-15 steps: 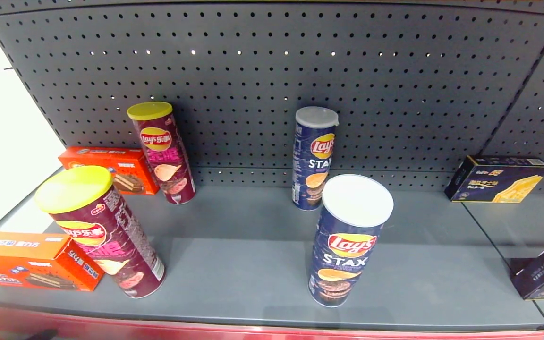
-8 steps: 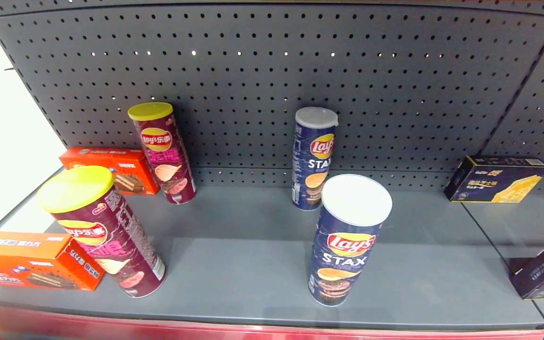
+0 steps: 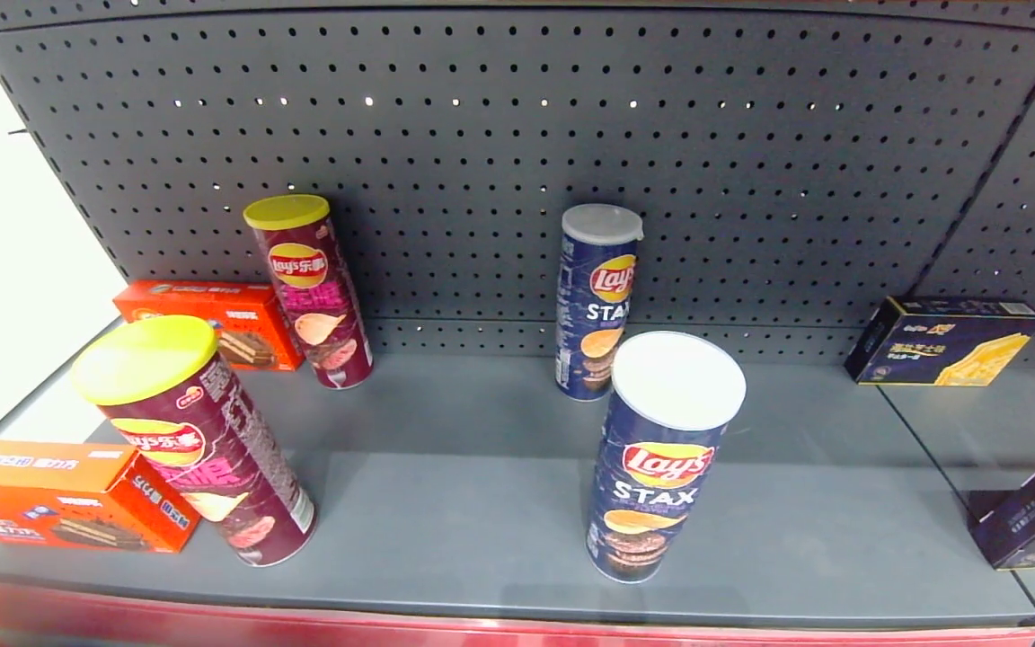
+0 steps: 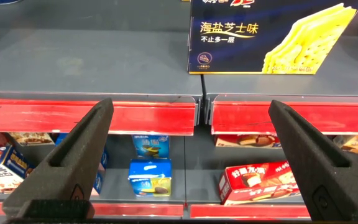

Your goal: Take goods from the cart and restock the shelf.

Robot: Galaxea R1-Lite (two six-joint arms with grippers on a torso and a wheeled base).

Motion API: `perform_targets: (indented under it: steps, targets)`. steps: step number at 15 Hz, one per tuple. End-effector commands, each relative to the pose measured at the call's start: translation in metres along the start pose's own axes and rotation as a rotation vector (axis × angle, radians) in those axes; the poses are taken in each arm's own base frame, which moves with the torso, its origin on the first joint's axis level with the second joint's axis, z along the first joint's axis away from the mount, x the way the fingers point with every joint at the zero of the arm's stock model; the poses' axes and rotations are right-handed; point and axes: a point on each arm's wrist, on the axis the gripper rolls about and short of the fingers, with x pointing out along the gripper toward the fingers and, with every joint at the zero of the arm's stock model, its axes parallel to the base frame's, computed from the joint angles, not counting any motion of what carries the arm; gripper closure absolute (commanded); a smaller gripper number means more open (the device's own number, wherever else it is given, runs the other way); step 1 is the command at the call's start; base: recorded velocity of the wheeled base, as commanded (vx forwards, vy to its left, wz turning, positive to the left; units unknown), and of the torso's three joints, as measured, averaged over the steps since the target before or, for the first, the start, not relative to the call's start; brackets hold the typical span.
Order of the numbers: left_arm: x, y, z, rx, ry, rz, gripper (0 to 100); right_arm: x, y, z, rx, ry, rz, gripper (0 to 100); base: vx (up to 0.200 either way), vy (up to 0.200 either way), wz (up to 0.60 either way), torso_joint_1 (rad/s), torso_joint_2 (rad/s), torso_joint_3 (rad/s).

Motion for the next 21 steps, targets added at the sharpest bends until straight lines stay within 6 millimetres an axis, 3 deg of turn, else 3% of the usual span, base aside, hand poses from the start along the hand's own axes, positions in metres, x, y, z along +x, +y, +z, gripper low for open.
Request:
perform_targets:
  steps: [1,5,7,11,12,13,14,15,18,21]
  targets:
    - [0.0,0.005,-0.004,-0.078,0.038,0.213,0,0.0,0.0,0.0,-0.001,0.001,0.0,0,0.0,0.0,0.0,0.0,0.0,0.0]
    - [0.0,0.004,-0.003,-0.041,0.038,0.169,0,0.0,0.0,0.0,-0.001,0.001,0.0,0,0.0,0.0,0.0,0.0,0.0,0.0]
    - [0.0,0.0,-0.004,-0.041,0.038,0.015,0,0.0,0.0,0.0,-0.001,0.001,0.0,0,0.0,0.0,0.0,0.0,0.0,0.0]
    - [0.0,0.001,-0.004,-0.04,0.039,0.029,0,0.0,0.0,0.001,-0.008,-0.002,0.011,0,0.0,0.0,0.0,0.0,0.0,0.0]
    - [0.0,0.001,-0.004,-0.039,0.04,0.028,0,-0.004,0.0,0.023,-0.006,-0.054,-0.012,0,0.0,0.0,0.0,0.0,0.0,0.0]
    - [0.0,0.001,-0.004,-0.037,0.04,0.028,0,0.007,-0.001,0.079,0.019,-0.034,-0.013,0,0.0,0.0,0.0,0.0,0.0,0.0]
    - [0.0,0.001,-0.004,-0.037,0.04,0.029,0,0.031,0.001,0.123,0.051,0.018,0.073,0,0.0,0.0,0.0,0.0,0.0,0.0]
    - [0.0,0.001,-0.004,-0.039,0.04,0.028,0,0.04,0.005,0.137,0.004,0.03,0.227,0,0.0,0.0,0.0,0.0,0.0,0.0]
    - [0.0,0.001,-0.004,-0.039,0.039,0.029,0,0.087,0.017,0.15,-0.089,0.144,0.379,0,0.0,0.0,0.0,0.0,0.0,0.0]
    - [0.0,0.001,-0.004,-0.04,0.039,0.032,0,0.113,0.034,0.128,-0.119,0.292,0.509,0,0.0,0.0,0.0,0.0,0.0,0.0]
